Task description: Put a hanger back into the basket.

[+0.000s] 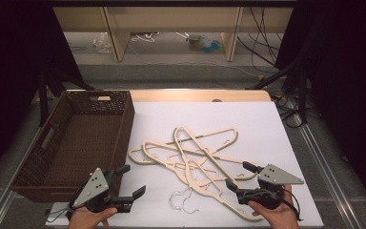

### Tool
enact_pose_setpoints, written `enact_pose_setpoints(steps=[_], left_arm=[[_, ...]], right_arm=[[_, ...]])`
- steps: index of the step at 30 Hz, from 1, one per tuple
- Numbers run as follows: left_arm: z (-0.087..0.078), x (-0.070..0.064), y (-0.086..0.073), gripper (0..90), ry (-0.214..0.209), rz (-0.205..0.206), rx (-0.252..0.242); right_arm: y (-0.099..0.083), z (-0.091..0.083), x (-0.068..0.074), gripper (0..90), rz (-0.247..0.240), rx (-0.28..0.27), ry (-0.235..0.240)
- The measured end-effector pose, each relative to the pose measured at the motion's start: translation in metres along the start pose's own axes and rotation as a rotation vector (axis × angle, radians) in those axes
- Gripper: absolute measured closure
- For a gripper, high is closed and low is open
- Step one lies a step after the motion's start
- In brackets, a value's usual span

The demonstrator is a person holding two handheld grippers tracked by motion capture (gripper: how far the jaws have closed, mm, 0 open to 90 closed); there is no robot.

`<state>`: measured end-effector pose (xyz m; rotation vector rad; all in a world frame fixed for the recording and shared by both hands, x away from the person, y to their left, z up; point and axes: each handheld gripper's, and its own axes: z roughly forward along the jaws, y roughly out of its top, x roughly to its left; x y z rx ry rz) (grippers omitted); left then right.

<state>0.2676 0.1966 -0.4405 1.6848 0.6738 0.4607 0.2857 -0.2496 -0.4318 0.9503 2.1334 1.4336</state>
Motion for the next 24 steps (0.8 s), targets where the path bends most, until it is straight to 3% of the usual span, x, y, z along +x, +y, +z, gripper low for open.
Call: enact_pose_setpoints(steps=[3, 5, 8, 10, 15, 17, 24], left_arm=[[0.001, -0.001, -0.001, 16.0, 0.0, -0.012, 0.005], [0.001, -0.001, -0.001, 16.0, -0.005, 0.002, 0.009], [0.002, -0.002, -0.001, 16.0, -0.005, -0.01, 0.011], [0.002, -0.001, -0.001, 16.0, -0.008, 0.011, 0.013], [0.003, -0.003, -0.002, 16.0, -0.011, -0.011, 0.007], [0.003, -0.002, -0.001, 16.0, -0.015, 0.011, 0.009], [0.003, -0.003, -0.001, 16.0, -0.009, -0.007, 0.021]], right_arm=[[0.0, 0.001, 0.0, 16.3, -0.001, -0.008, 0.013], [-0.001, 0.001, 0.0, 16.3, 0.002, 0.003, 0.012], [-0.001, 0.002, 0.001, 16.3, -0.001, 0.023, 0.011], [-0.001, 0.003, 0.003, 15.8, -0.014, 0.054, 0.036], [-0.004, 0.01, 0.011, 16.1, -0.071, 0.151, 0.085], [-0.004, 0.01, 0.012, 16.1, -0.072, 0.153, 0.086], [-0.004, 0.011, 0.011, 16.0, -0.056, 0.178, 0.1]])
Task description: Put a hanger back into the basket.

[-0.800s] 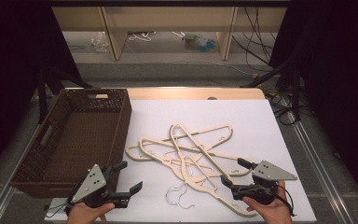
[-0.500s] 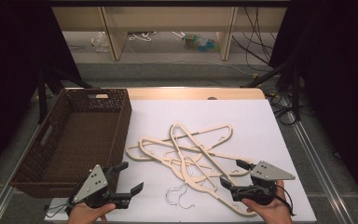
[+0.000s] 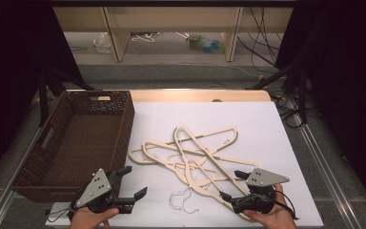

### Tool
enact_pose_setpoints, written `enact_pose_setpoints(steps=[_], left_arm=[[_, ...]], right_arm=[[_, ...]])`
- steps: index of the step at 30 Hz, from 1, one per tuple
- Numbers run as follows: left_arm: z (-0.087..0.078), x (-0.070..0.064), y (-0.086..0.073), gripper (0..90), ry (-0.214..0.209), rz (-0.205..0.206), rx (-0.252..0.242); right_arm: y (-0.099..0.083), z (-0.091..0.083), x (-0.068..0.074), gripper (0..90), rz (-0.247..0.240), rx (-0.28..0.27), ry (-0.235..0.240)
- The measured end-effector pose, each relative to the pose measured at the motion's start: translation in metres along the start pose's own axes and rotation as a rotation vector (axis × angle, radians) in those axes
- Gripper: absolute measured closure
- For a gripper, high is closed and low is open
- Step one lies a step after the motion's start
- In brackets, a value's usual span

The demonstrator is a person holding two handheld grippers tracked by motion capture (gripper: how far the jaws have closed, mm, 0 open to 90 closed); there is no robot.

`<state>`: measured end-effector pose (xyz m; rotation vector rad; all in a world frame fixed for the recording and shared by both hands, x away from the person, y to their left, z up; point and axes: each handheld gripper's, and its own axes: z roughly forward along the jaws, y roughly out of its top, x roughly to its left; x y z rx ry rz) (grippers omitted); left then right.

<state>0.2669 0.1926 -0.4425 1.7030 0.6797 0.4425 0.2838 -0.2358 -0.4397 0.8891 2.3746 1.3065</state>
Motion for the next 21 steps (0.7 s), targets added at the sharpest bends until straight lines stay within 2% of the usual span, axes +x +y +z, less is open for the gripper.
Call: enact_pose_setpoints(steps=[1, 5, 6, 8, 9, 10, 13, 14, 16, 19, 21], left_arm=[[0.0, 0.0, 0.0, 16.0, -0.001, -0.001, 0.001], [0.001, 0.001, 0.0, 16.0, -0.007, 0.037, 0.01], [0.002, 0.0, -0.001, 16.0, 0.002, 0.018, 0.015], [0.003, 0.0, -0.001, 16.0, -0.004, 0.03, 0.018], [0.004, -0.001, -0.002, 16.0, -0.01, 0.014, 0.013], [0.004, -0.001, -0.001, 16.0, -0.007, 0.022, 0.015], [0.005, -0.003, -0.002, 16.0, -0.01, 0.019, 0.017], [0.005, -0.002, -0.001, 16.0, -0.015, 0.031, 0.019], [0.005, -0.003, -0.001, 16.1, -0.015, 0.03, 0.019], [0.006, -0.003, -0.001, 16.1, -0.015, 0.032, 0.021], [0.006, -0.003, -0.002, 16.1, -0.018, 0.024, 0.018]], right_arm=[[0.0, 0.0, 0.0, 16.0, -0.003, 0.003, -0.001], [0.0, 0.002, 0.002, 21.1, -0.017, 0.049, 0.014], [0.0, 0.002, 0.002, 22.3, -0.019, 0.064, 0.02], [0.001, 0.003, 0.002, 23.3, -0.029, 0.097, 0.007], [0.002, 0.005, 0.003, 24.4, -0.049, 0.165, -0.004], [0.002, 0.005, 0.003, 24.4, -0.049, 0.165, -0.004], [0.003, 0.011, 0.005, 28.3, -0.076, 0.264, 0.015], [0.003, 0.014, 0.007, 29.7, -0.08, 0.305, 0.027], [0.002, 0.021, 0.01, 33.0, -0.1, 0.378, 0.028], [0.001, 0.028, 0.01, 38.3, -0.108, 0.442, 0.039], [0.001, 0.031, 0.008, 38.7, -0.102, 0.491, 0.057]])
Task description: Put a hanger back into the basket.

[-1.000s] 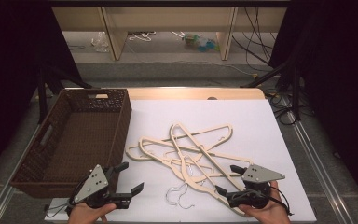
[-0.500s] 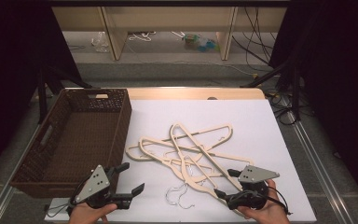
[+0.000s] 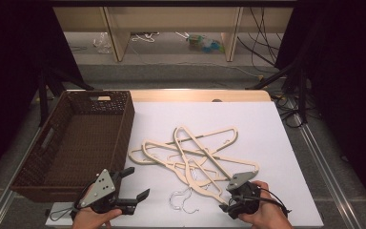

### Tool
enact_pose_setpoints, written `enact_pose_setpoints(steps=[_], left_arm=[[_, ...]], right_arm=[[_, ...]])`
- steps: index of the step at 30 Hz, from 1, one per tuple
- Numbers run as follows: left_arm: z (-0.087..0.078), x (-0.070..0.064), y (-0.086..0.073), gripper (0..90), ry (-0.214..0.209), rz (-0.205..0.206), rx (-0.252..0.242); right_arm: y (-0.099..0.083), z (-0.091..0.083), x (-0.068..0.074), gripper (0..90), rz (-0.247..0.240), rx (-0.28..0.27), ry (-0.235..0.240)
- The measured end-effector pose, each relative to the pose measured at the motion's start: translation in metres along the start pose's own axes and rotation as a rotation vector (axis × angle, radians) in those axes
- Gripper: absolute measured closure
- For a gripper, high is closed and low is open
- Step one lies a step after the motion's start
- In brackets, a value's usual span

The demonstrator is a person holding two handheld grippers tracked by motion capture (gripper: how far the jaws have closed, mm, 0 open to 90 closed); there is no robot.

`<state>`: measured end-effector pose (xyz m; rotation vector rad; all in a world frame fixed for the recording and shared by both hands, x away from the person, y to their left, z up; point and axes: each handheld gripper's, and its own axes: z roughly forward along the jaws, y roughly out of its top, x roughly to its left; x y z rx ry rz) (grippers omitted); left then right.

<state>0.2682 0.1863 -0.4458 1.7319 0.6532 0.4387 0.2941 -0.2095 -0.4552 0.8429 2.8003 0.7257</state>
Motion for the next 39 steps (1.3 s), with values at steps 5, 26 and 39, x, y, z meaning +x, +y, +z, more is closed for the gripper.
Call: enact_pose_setpoints(steps=[5, 26, 39], left_arm=[[0.0, 0.002, 0.001, 16.1, -0.002, 0.03, 0.008], [0.001, 0.001, 0.0, 16.3, -0.007, 0.024, 0.012], [0.003, 0.0, -0.001, 16.6, -0.007, 0.015, 0.029]], right_arm=[[0.003, 0.008, -0.001, 44.4, -0.004, 0.066, 0.034], [0.031, 0.017, -0.003, 77.6, -0.098, 0.291, 0.019], [0.034, 0.019, -0.009, 75.8, -0.061, 0.311, 0.028]])
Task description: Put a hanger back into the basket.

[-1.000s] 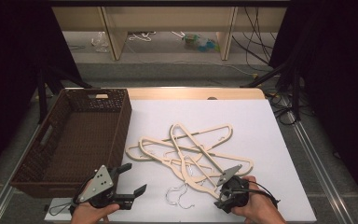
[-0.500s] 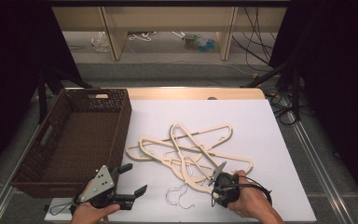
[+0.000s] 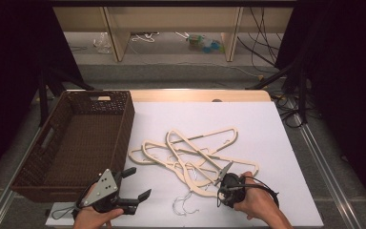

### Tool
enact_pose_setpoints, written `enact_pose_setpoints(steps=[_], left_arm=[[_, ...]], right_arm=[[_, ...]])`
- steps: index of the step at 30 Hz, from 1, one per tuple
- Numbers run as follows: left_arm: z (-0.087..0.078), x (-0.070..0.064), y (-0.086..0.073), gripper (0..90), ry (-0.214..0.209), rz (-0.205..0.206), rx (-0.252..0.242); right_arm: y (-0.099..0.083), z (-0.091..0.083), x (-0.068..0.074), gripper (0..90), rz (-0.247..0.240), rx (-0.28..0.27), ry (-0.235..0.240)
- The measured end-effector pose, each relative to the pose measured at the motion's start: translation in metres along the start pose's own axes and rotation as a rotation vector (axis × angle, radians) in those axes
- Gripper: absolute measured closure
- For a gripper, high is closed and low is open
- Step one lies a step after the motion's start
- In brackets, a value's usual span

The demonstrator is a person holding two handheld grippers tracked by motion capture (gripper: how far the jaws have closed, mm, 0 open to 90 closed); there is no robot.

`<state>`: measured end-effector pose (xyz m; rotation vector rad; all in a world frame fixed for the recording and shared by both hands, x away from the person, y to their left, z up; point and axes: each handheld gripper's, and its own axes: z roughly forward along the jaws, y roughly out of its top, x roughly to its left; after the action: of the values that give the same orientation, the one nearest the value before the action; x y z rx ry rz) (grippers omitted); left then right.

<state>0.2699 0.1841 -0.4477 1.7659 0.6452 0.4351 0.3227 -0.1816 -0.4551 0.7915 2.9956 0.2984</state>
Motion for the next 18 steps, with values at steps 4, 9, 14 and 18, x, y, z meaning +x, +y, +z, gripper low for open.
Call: enact_pose_setpoints(steps=[4, 9, 14, 18], left_arm=[[0.0, 0.002, 0.0, 16.7, -0.002, 0.018, -0.001], [0.002, 0.0, -0.001, 16.9, -0.007, 0.013, 0.005], [0.017, -0.01, -0.003, 18.8, -0.016, 0.13, 0.064], [0.037, -0.021, -0.004, 19.9, -0.052, 0.201, 0.121]], right_arm=[[0.001, 0.0, -0.003, 80.1, -0.002, 0.007, 0.009], [0.0, -0.002, -0.003, 80.5, -0.03, 0.002, 0.012], [-0.005, -0.02, -0.003, 80.5, -0.068, -0.007, -0.002], [-0.009, -0.034, 0.0, 80.5, -0.103, -0.012, -0.018]])
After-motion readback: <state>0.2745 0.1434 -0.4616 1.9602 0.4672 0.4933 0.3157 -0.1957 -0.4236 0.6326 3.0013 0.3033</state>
